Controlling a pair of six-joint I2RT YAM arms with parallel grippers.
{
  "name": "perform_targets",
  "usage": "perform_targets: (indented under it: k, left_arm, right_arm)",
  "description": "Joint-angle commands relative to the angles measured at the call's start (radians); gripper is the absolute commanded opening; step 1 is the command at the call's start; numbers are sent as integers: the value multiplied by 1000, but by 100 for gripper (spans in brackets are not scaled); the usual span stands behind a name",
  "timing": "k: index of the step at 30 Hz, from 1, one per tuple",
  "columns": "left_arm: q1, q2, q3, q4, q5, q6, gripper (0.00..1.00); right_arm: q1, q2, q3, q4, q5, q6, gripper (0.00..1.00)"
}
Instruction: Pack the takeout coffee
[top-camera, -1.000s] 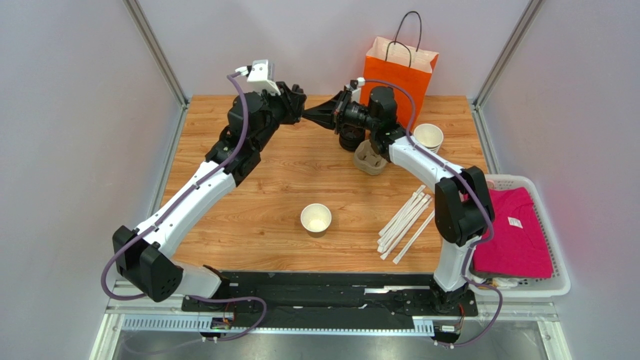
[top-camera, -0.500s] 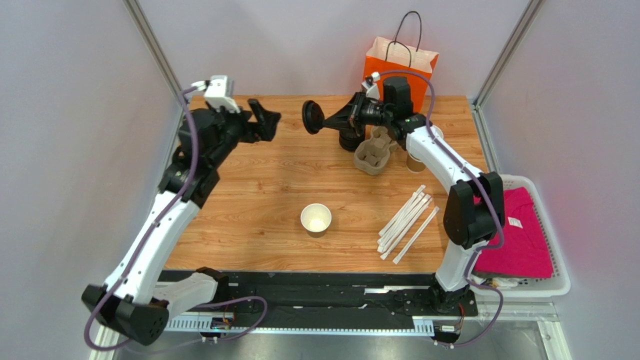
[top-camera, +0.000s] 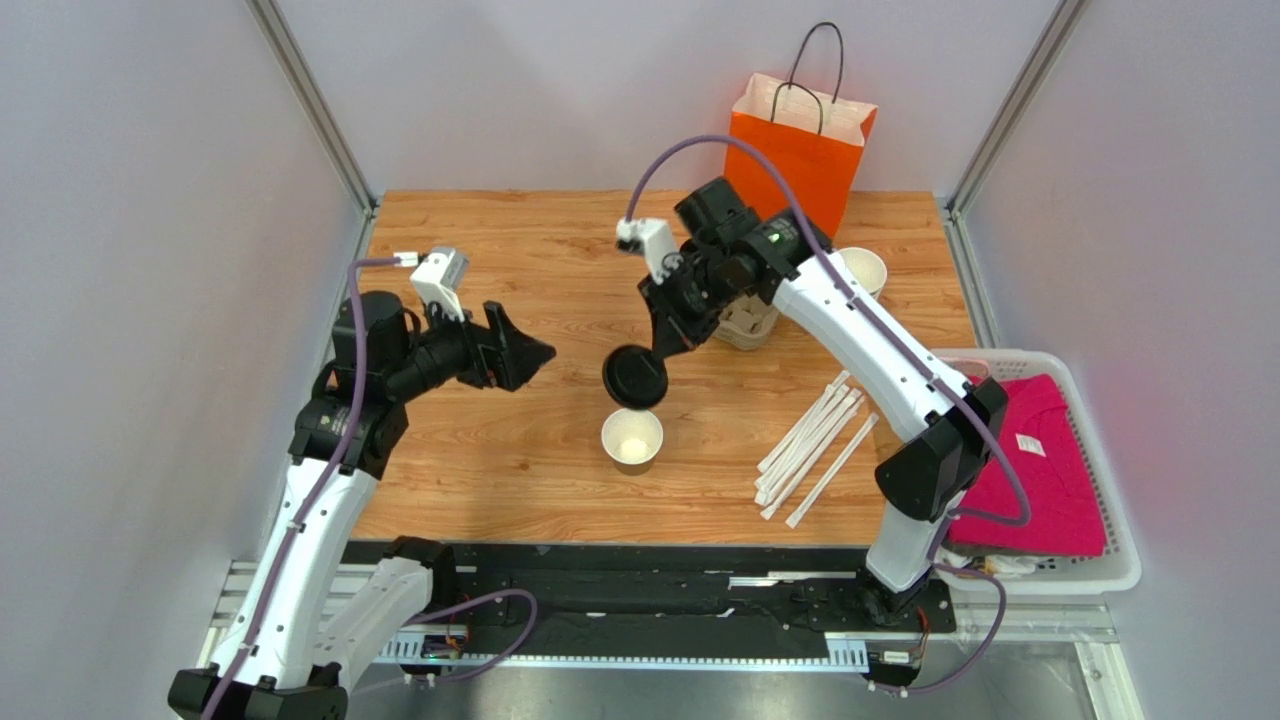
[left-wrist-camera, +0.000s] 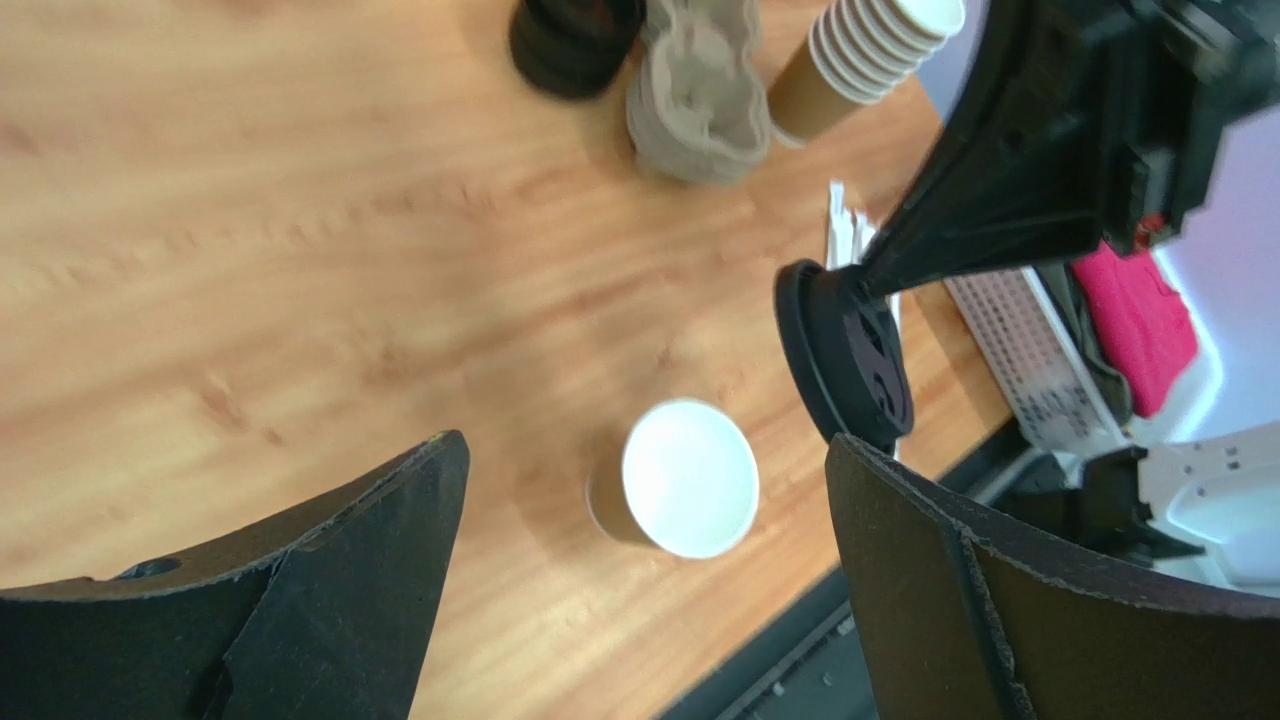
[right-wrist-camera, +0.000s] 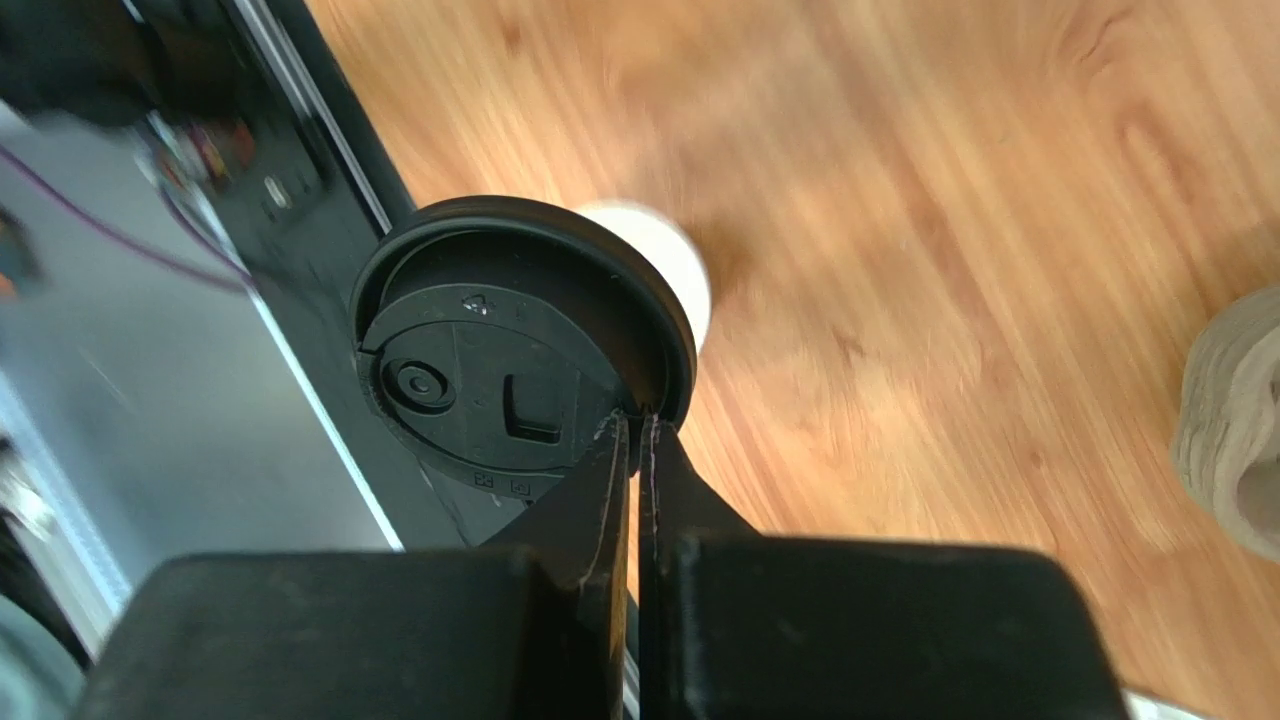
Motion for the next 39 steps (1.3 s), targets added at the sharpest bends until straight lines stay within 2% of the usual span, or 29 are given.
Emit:
perform_targets:
  k: [1,2,6,10,17,39]
  left_arm:
    - [54,-42,-123,37,123,-178,98]
    - [66,-43,-181,53,144,-247,98]
    - [106,-47,-288,91,255,-332,98]
    - [106,-87,-361,122,232,-361,98]
    - [106,-142,-440,60,180,-369,99]
    - [106,-182,-491,77,180,-402,99]
  right_arm:
    - [87,-20,-21,-169,227,-258,0]
    - [120,-12,-21,-169,252,-277,0]
    - [191,54,14,-202,321,-269,0]
    - [228,114,41,-206,372,-246,0]
    - [283,181,72,-185,434,-231,0]
    - [332,289,147,-185,455,-245,0]
